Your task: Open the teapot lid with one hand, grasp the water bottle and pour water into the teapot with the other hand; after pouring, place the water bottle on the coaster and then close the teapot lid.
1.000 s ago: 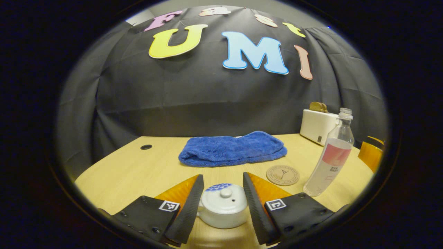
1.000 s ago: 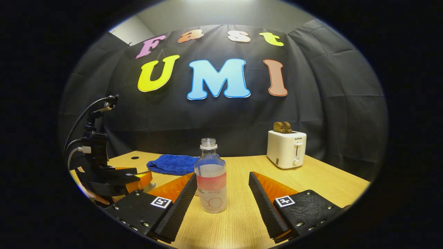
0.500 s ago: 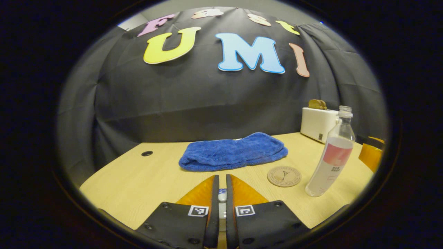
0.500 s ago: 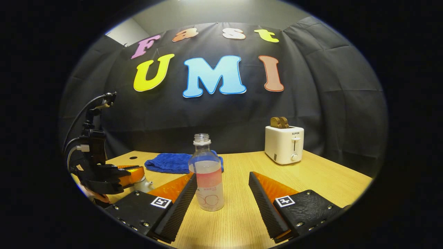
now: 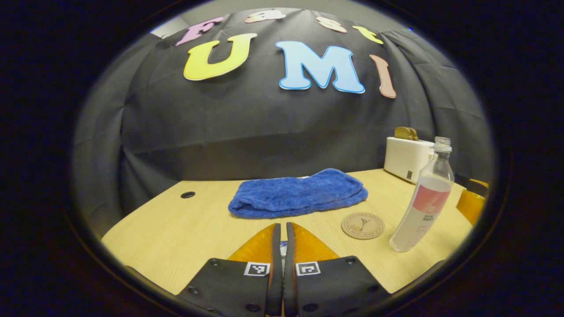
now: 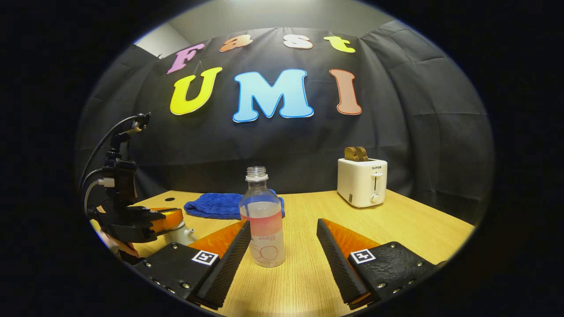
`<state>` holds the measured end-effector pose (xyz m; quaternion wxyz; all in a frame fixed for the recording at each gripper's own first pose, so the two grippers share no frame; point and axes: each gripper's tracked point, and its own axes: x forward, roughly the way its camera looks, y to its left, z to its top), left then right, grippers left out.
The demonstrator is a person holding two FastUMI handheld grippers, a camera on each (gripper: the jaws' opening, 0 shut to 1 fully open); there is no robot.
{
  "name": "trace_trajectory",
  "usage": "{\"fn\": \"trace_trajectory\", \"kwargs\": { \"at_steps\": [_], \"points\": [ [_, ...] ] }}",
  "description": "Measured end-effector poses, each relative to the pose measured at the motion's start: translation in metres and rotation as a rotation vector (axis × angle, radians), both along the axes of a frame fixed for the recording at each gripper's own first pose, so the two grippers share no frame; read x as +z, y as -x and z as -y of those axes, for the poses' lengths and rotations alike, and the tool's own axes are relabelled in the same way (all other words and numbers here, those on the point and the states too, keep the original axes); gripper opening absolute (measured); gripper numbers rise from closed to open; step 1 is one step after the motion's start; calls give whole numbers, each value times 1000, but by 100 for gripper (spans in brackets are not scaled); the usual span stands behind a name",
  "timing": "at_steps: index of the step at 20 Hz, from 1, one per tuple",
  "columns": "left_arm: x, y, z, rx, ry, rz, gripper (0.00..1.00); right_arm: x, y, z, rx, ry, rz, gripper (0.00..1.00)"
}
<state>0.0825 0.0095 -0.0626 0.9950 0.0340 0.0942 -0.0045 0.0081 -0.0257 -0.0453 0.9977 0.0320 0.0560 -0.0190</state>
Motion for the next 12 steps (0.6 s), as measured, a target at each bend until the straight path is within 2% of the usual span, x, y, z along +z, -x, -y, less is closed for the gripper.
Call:
{"fn": "trace_trajectory", "kwargs": {
  "at_steps": [3, 12],
  "points": [
    [8, 2, -2, -10, 52, 14, 7, -4, -1, -1, 5, -1, -10, 94],
    [42, 19, -21, -1, 67, 67, 8, -7, -9, -9, 42, -1, -35, 93]
  ]
}}
